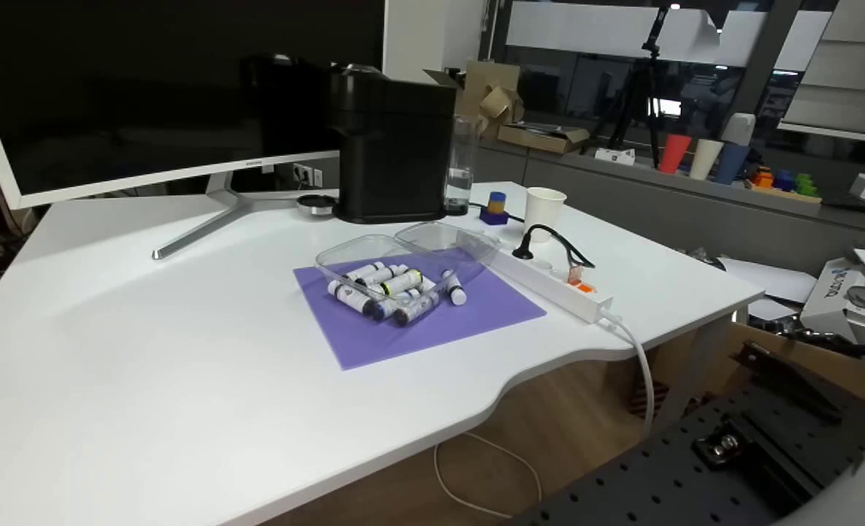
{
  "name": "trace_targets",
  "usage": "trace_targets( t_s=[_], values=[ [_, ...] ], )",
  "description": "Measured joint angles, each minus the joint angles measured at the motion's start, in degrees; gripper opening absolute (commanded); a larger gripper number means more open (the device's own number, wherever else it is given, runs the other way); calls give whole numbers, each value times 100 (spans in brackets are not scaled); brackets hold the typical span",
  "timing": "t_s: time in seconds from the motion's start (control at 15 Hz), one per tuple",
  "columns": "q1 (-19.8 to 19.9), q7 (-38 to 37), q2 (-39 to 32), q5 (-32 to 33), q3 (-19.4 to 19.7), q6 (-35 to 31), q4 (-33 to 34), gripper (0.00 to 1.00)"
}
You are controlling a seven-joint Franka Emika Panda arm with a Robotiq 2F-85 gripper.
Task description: Close the clear container
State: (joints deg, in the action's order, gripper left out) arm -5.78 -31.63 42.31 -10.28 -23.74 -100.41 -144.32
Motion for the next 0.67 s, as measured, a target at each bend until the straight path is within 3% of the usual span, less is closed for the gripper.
trace_targets(
  t_s=[0.4, 0.67],
  values=[
    [16, -5, 2, 20, 34, -24, -4, 100],
    [304, 75, 31, 241, 433, -33, -71, 100]
  ],
)
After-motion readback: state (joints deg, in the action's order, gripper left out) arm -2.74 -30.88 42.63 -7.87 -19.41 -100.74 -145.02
